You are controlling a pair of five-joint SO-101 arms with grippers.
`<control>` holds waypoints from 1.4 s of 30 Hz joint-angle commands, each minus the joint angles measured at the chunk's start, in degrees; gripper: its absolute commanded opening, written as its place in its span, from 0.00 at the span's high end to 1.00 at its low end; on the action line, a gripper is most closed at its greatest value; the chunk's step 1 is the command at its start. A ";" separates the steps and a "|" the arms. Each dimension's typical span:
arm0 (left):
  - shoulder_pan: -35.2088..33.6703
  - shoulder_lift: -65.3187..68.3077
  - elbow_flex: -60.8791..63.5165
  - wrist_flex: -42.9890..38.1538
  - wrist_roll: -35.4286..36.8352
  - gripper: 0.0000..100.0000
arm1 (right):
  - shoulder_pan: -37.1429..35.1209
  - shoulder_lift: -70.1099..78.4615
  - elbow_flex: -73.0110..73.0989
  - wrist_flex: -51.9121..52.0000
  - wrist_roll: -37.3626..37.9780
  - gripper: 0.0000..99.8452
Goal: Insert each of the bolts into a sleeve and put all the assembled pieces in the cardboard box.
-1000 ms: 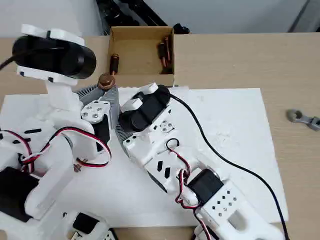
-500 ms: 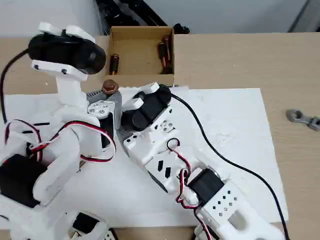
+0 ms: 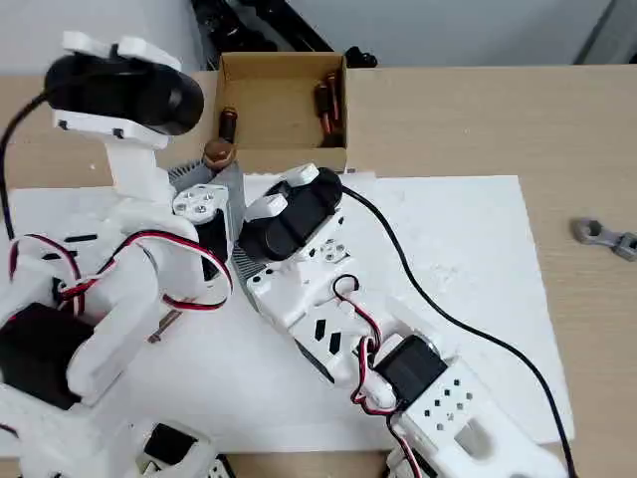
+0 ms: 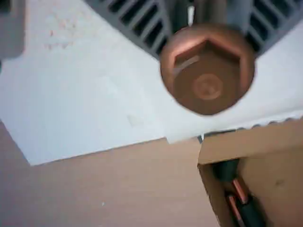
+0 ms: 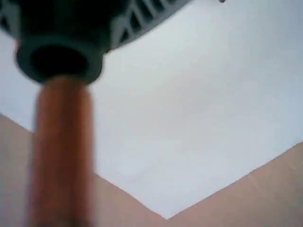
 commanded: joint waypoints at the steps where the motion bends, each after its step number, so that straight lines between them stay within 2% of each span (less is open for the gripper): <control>1: -0.09 0.18 -1.45 -2.29 0.35 0.99 | -0.48 -1.45 -0.26 -1.36 0.62 1.00; 17: -3.34 0.00 8.04 -6.59 0.35 0.99 | -0.48 -1.54 -0.26 -1.54 0.62 1.00; 26: -3.16 -0.35 7.34 -2.81 0.62 0.99 | -0.40 -1.54 -0.26 -1.71 0.62 1.00; 33: -3.08 0.09 0.48 2.02 0.62 0.99 | -0.40 -1.54 -0.26 -1.71 0.62 1.00; 42: -2.99 0.18 0.48 1.85 1.76 0.99 | -0.40 -1.54 -0.35 -1.71 0.62 1.00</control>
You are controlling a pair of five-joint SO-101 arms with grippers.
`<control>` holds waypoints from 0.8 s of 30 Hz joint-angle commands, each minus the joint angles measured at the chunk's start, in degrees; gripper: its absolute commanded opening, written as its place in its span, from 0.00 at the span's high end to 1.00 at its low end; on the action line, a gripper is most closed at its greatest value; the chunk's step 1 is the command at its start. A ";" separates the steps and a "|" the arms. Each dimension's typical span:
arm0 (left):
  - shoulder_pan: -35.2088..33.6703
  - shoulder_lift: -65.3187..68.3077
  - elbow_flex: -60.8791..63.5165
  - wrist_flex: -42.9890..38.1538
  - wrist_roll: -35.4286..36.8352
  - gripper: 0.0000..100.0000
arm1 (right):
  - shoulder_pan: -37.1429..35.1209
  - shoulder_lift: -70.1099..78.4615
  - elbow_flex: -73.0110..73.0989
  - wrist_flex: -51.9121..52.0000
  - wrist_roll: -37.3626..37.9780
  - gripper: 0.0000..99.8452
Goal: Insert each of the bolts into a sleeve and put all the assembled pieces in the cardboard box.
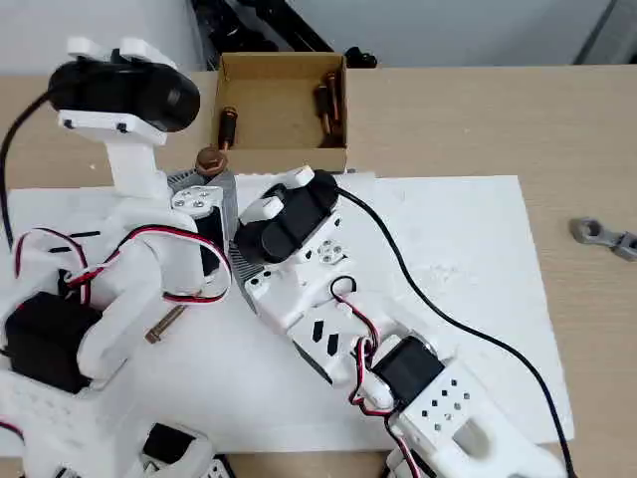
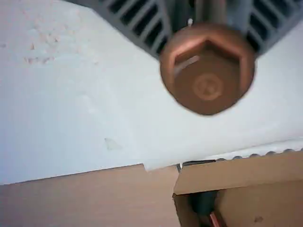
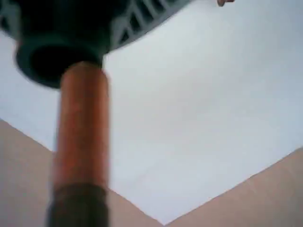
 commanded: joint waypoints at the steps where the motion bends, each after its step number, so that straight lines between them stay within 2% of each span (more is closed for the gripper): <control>1: 0.09 0.09 -2.33 -0.35 0.44 0.99 | -0.22 -1.63 -0.79 -1.36 0.62 1.00; 16: 2.46 0.00 2.33 -4.57 0.53 0.99 | -0.22 -1.63 -1.05 -1.19 0.62 1.00; 24: 2.46 0.00 2.68 -3.69 0.26 0.99 | -0.22 -1.63 -1.05 -1.19 0.62 1.00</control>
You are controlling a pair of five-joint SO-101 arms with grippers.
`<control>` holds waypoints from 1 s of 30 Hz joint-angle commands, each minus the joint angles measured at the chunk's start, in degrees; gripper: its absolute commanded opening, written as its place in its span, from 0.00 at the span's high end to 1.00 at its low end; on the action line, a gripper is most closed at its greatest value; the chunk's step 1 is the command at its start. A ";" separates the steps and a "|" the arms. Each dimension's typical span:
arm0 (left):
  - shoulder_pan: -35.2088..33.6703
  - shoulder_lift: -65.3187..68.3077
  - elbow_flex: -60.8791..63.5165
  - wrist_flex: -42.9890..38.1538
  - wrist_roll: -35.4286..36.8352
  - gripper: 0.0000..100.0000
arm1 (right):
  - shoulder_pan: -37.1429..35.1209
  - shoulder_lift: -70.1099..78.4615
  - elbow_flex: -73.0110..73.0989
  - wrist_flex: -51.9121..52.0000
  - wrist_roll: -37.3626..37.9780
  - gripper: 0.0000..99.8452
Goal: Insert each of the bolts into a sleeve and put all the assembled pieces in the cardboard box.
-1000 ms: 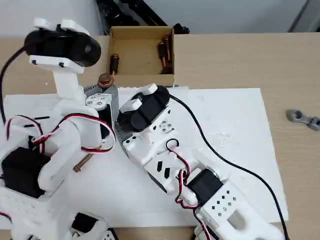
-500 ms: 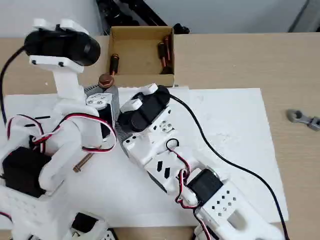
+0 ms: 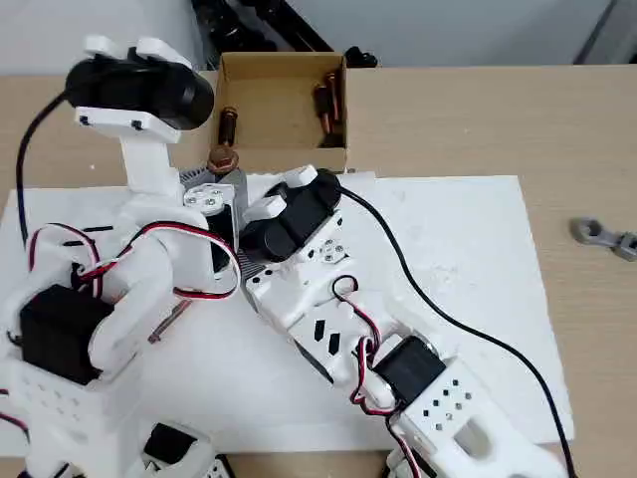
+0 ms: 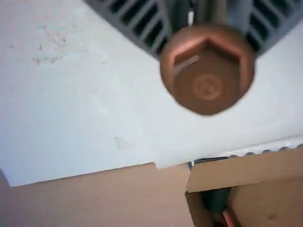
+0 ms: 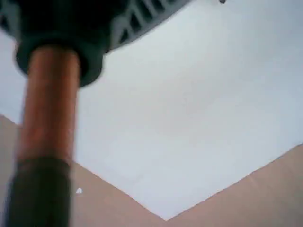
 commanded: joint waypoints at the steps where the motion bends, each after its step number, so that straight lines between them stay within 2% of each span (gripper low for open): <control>1: 0.44 -0.09 0.84 -0.44 0.09 0.99 | -0.40 -1.54 -0.97 -1.19 0.62 1.00; 14: -0.26 -0.62 3.82 0.00 0.00 0.99 | -0.13 -4.62 -0.88 1.45 0.44 1.00; 20: -0.26 -0.62 3.74 1.49 0.35 0.89 | 0.48 -4.88 -1.05 1.54 0.35 1.00; 26: -0.26 -0.62 0.40 7.47 0.35 0.82 | 1.54 -4.53 -1.49 1.71 0.26 1.00; 30: -0.18 -0.62 -3.12 10.29 0.26 0.81 | 1.71 -3.82 -8.35 4.18 -2.90 1.00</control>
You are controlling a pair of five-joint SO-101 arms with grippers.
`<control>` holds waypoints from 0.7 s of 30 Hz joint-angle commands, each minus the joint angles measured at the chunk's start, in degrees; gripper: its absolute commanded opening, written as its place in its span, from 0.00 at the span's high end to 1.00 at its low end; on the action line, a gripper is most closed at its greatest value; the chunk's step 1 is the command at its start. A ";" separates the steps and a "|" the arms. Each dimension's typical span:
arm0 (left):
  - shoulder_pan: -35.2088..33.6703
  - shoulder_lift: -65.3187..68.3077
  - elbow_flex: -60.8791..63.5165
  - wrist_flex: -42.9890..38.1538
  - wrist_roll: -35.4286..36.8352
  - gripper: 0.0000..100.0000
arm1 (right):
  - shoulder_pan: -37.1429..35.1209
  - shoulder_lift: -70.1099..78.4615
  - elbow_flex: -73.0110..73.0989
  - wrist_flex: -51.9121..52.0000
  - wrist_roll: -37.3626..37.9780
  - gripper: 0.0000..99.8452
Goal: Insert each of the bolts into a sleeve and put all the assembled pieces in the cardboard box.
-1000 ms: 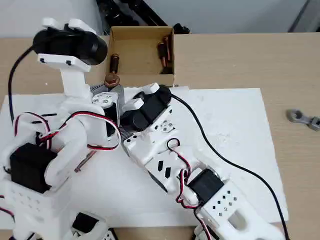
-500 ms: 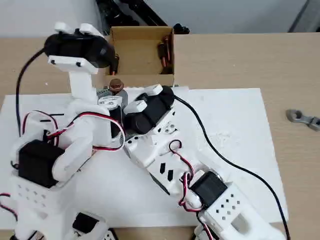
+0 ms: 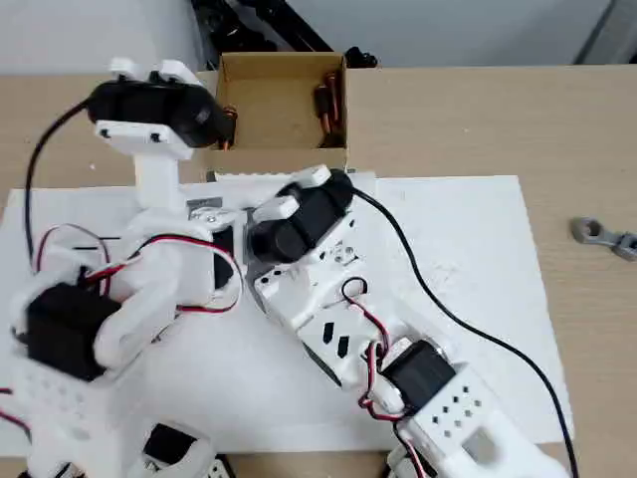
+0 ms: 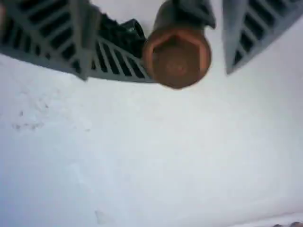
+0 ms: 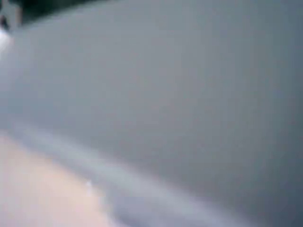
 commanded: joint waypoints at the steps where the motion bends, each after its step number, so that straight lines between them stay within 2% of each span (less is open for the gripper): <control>1: 0.00 -0.53 -3.56 1.49 -0.09 0.81 | 0.75 0.04 -9.23 2.77 -1.85 1.00; 7: 1.67 -0.70 -3.82 1.49 -0.26 0.82 | 5.58 9.80 -18.81 8.31 -4.13 1.00; 10: 1.14 -3.25 -4.70 1.49 -1.23 0.91 | 8.75 15.16 -24.35 8.40 -4.22 1.00; 12: -0.79 -4.40 -4.62 1.41 -6.51 1.00 | 10.24 18.86 -27.96 8.40 -4.22 1.00; 13: -1.85 -4.84 -4.26 1.41 -8.70 1.00 | 10.68 20.62 -29.98 8.40 -4.22 1.00; 18: -10.29 -6.51 -3.65 1.41 -9.67 0.99 | 11.30 31.08 -40.35 8.04 -4.22 1.00; 21: -14.51 -7.65 -2.95 1.41 -12.75 0.99 | 11.91 39.52 -47.74 8.04 -3.96 1.00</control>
